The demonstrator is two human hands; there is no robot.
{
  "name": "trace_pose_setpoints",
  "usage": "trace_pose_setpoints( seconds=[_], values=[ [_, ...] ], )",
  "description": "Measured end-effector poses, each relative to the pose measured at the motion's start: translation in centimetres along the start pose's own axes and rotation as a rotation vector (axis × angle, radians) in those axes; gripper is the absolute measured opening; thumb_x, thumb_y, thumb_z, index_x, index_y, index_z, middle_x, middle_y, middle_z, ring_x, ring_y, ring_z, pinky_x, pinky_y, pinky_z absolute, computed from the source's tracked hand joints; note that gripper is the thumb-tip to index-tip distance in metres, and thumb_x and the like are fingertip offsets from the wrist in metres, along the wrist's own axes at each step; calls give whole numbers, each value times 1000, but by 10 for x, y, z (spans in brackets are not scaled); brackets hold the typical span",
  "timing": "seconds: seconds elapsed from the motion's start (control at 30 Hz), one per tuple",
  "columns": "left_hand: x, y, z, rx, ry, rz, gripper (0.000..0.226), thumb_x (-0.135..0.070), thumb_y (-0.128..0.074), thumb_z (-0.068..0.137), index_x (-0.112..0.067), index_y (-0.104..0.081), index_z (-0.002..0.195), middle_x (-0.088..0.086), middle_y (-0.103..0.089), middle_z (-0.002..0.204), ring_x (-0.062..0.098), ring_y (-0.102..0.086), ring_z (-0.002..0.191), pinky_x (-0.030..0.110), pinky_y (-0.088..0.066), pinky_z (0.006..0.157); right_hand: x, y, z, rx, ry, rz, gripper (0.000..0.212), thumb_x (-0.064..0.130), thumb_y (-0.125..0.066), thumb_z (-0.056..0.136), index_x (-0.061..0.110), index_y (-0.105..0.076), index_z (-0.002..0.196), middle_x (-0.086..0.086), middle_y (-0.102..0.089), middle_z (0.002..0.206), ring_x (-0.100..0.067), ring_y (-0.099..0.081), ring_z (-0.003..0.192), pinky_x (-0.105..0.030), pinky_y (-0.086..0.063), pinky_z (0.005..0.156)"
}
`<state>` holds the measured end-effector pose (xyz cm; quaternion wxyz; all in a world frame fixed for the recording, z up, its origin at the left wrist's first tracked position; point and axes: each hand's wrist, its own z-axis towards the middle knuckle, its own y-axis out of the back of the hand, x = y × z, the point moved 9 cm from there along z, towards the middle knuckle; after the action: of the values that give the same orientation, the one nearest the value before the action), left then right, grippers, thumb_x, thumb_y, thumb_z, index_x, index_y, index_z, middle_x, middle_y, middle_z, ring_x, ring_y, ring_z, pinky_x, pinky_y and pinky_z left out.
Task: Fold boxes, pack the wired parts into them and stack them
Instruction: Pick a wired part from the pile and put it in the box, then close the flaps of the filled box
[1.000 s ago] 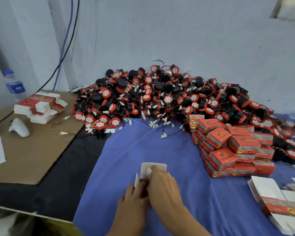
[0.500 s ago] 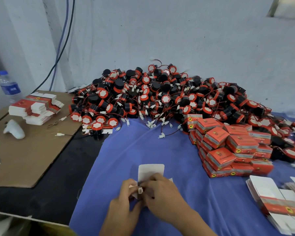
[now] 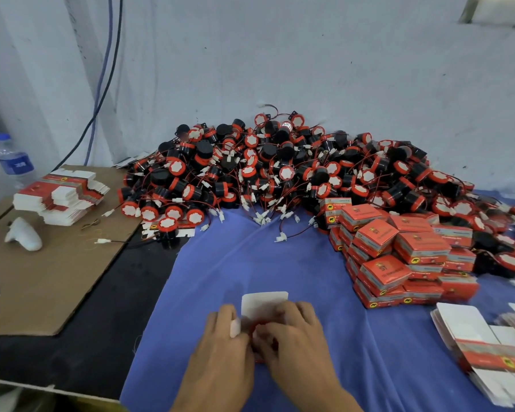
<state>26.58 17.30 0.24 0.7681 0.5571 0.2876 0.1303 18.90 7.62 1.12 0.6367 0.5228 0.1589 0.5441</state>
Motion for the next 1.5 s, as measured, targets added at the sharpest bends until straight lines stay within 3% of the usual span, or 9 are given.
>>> trace_pose_setpoints(
  seconds=[0.13,0.33,0.53,0.7,0.8,0.9,1.03,1.3,1.5],
  values=[
    [22,0,6,-70,288,-437,19,-20,-71,80,-25,-53,82,-16,-29,106,2,-53,86,16,-47,65,-24,-1,-16,-89,-221,260,27,41,-83,72,49,-68,93,5,-45,138,-11,-36,131,-20,-37,98],
    [39,-43,-4,-134,739,-1105,62,9,-71,72,-27,-38,109,3,-59,101,20,-65,83,33,-53,62,-42,-20,-34,-114,-462,782,64,33,-90,65,46,-47,111,23,-66,103,3,-67,93,-16,-54,74],
    [27,-25,-10,-270,420,-797,30,-9,-80,78,-32,-63,86,-7,-65,86,4,-63,78,22,-54,65,-47,-16,-38,-204,-376,709,11,13,-73,90,23,-73,84,12,-67,111,-5,-66,100,-18,-53,80],
    [40,-31,-8,-265,381,-831,20,-10,-80,82,-21,-69,69,-14,-68,101,0,-65,86,14,-50,64,-62,-20,-35,-213,-472,812,36,-8,-71,83,26,-68,95,0,-72,97,-6,-70,88,-12,-52,74],
    [43,-38,1,-142,432,-913,28,-6,-81,79,-27,-65,88,-11,-72,100,-1,-65,79,12,-50,65,-61,-26,-31,-150,-485,924,65,-12,-69,82,42,-60,118,0,-69,94,-8,-70,85,-15,-54,73],
    [37,-36,9,-82,364,-931,57,-3,-78,82,-46,-56,113,-17,-72,95,3,-65,78,17,-54,69,-55,-20,-28,-144,-393,855,69,-13,-69,82,54,-70,100,3,-68,100,-5,-70,86,-14,-54,72],
    [31,-26,13,-101,211,-767,57,2,-75,75,-52,-71,94,-18,-69,104,-7,-61,94,24,-55,78,-50,-8,-31,-128,-255,810,45,-5,-77,75,34,-77,97,0,-68,106,-9,-71,93,-21,-57,74],
    [28,-28,7,139,-9,-588,48,-66,-70,73,-56,-58,119,-44,-35,139,-19,-31,132,11,-32,109,-55,-14,-37,36,-210,753,46,5,-80,79,30,-73,117,7,-62,135,-7,-65,117,-27,-58,90],
    [22,-18,5,107,-56,-474,39,-69,-47,88,-64,-50,126,-42,-34,142,-15,-33,132,16,-34,111,-46,-8,-34,23,-64,501,37,31,-75,87,43,-69,122,13,-54,139,10,-50,125,-19,-49,101]
  ],
)
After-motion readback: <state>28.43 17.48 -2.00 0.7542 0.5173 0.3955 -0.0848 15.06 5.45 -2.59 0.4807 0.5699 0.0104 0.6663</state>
